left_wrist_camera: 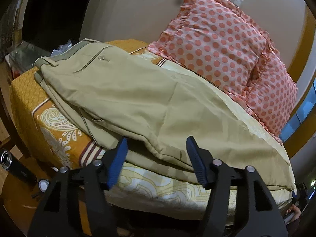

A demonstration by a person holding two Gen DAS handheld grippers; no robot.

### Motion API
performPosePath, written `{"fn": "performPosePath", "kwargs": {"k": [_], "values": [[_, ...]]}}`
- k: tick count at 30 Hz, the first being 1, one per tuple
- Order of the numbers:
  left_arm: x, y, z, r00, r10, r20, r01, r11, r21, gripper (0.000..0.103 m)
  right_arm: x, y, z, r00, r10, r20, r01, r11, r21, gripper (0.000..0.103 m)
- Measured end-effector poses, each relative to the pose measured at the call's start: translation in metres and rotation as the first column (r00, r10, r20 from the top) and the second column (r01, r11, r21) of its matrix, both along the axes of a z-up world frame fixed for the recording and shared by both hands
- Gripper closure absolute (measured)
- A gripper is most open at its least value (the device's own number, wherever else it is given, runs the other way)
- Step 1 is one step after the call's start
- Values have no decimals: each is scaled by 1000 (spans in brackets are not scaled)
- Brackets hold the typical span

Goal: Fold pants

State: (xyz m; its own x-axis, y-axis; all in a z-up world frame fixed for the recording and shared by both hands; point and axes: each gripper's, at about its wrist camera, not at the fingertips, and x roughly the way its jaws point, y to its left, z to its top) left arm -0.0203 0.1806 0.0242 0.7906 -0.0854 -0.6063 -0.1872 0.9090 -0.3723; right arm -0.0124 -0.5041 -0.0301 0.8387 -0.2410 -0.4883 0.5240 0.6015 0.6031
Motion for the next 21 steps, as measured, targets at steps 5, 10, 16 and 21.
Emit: {"fn": "performPosePath", "kwargs": {"k": [5, 10, 16, 21], "values": [[-1, -4, -1, 1000, -9, 26, 9, 1000, 4, 32, 14, 21, -4, 999, 45, -5, -45, 987, -151, 58], [-10, -1, 2, 998, 13, 63, -13, 1000, 4, 26, 8, 28, -5, 998, 68, -16, -70, 956, -284, 97], [-20, 16, 5, 993, 80, 91, -82, 996, 22, 23, 24, 28, -6, 994, 76, -76, -96, 946, -308, 90], [-27, 35, 4, 983, 149, 108, -152, 988, 16, 19, 37, 29, -1, 988, 141, -62, -153, 941, -300, 98]]}}
